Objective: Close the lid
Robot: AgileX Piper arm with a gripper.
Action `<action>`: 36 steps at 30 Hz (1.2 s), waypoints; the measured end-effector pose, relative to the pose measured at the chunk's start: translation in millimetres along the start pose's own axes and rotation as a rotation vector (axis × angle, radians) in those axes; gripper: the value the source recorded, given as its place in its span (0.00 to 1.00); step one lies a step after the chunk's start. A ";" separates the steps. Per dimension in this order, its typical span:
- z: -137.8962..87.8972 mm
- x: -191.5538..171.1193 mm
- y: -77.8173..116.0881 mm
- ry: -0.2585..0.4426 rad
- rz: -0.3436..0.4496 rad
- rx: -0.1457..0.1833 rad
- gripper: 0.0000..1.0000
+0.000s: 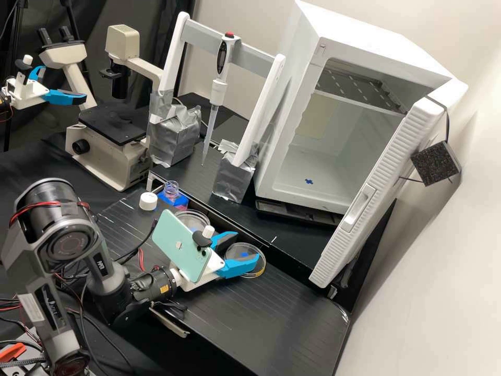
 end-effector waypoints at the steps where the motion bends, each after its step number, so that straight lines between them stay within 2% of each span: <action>1: -0.2 -0.2 -0.2 0.001 -0.007 -0.003 1.00; 13: 3.1 -4.9 7.9 -0.007 -0.004 -0.029 1.00; 23: 1.4 -11.2 23.9 0.022 0.063 0.011 1.00; 36: 5.8 -14.7 26.7 0.045 0.020 0.058 1.00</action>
